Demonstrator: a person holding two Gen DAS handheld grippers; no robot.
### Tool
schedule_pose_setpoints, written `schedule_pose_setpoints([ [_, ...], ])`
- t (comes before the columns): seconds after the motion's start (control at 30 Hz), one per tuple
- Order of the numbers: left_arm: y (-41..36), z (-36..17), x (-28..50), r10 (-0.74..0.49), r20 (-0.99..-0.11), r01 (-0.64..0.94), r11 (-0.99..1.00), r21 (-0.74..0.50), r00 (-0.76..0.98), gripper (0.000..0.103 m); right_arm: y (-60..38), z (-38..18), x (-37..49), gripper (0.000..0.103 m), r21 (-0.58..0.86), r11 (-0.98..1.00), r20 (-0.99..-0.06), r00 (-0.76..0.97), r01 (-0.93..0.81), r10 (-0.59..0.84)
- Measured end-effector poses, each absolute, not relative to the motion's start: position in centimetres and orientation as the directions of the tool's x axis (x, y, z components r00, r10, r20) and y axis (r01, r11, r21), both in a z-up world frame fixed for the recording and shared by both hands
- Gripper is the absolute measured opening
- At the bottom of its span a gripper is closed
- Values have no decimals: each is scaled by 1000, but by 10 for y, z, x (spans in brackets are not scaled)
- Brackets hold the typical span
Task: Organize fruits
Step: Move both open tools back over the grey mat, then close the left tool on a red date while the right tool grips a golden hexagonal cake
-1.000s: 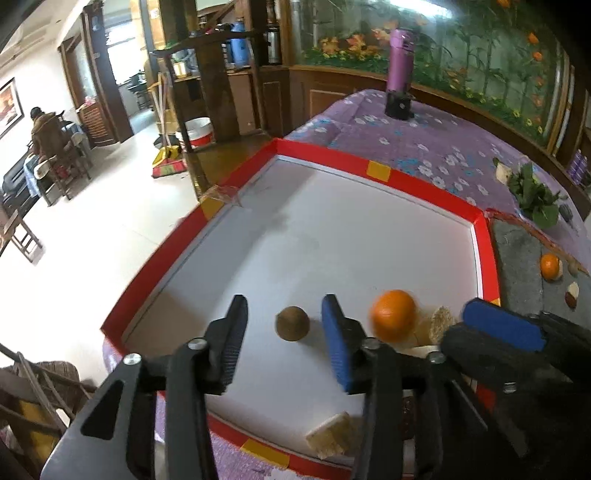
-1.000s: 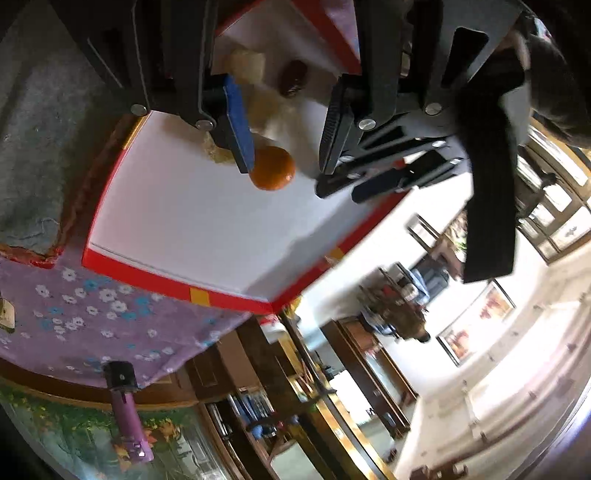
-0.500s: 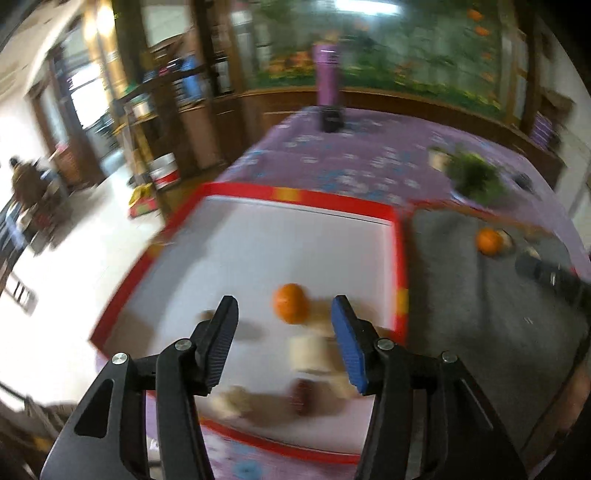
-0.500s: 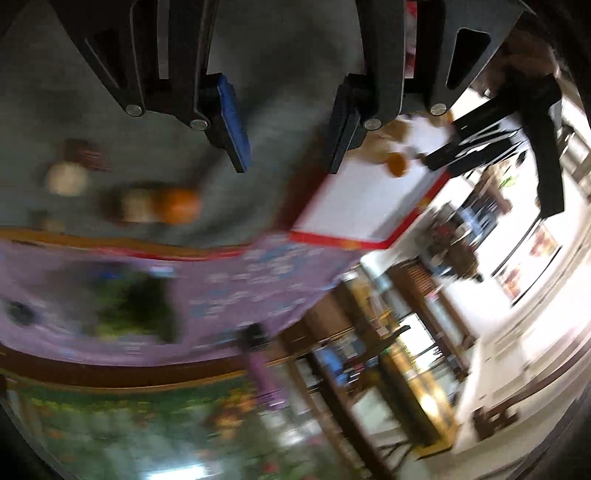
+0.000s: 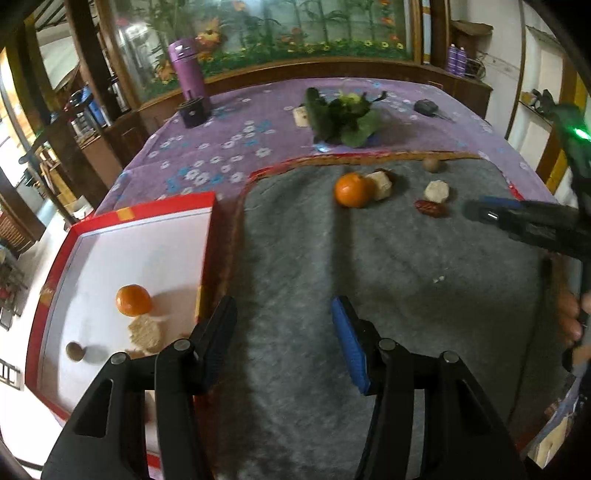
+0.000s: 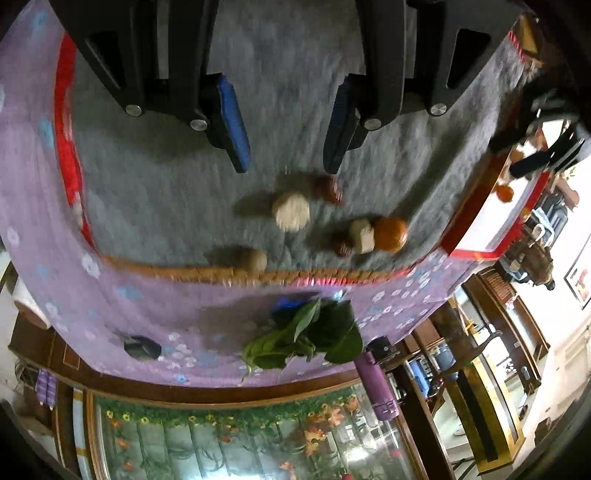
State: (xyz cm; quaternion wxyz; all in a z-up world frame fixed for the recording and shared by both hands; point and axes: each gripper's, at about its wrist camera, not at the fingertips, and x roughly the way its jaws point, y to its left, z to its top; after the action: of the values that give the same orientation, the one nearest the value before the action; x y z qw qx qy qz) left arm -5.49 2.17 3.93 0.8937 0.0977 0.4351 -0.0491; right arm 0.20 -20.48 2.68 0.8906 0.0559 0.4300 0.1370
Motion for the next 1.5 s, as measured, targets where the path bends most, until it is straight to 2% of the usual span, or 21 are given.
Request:
schedule_pose_setpoints([
  [0.17,9,41,-55,-17,-790,198,971,132,613,52,-195,17,40,41,241,960,-782,558,-139,277],
  [0.3,2,37,-51,-37,-806,222,968,118,591,52,-180,9,52,37,159,977,-799,563,-139,210],
  [0.4,-9,35,-45,-33,-808,238,962,133,588,52,-169,6,47,27,59,984,-790,595,-166,148],
  [0.47,-17,35,-41,-39,-809,255,957,138,586,52,-167,6,43,27,27,981,-783,606,-195,142],
  [0.6,-38,34,-29,-86,-815,288,952,102,573,52,-204,10,49,27,203,968,-771,587,-145,249],
  [0.83,-85,21,1,-111,-825,296,953,70,554,52,-289,15,52,27,462,884,-700,639,67,318],
  [1.03,-98,11,20,-123,-827,238,971,13,548,52,-298,12,54,27,530,843,-686,633,95,360],
  [1.23,-102,2,33,-119,-825,173,985,-26,553,52,-291,15,55,28,541,838,-678,627,72,384],
  [1.4,-106,0,36,-146,-803,182,982,-48,578,52,-291,12,56,28,541,838,-685,618,76,386],
  [1.47,-107,-2,36,-139,-792,193,981,-27,594,49,-291,12,56,28,537,840,-686,619,77,382],
  [1.5,-107,-2,35,-134,-790,198,980,-16,598,44,-291,12,57,28,536,840,-687,619,77,382],
])
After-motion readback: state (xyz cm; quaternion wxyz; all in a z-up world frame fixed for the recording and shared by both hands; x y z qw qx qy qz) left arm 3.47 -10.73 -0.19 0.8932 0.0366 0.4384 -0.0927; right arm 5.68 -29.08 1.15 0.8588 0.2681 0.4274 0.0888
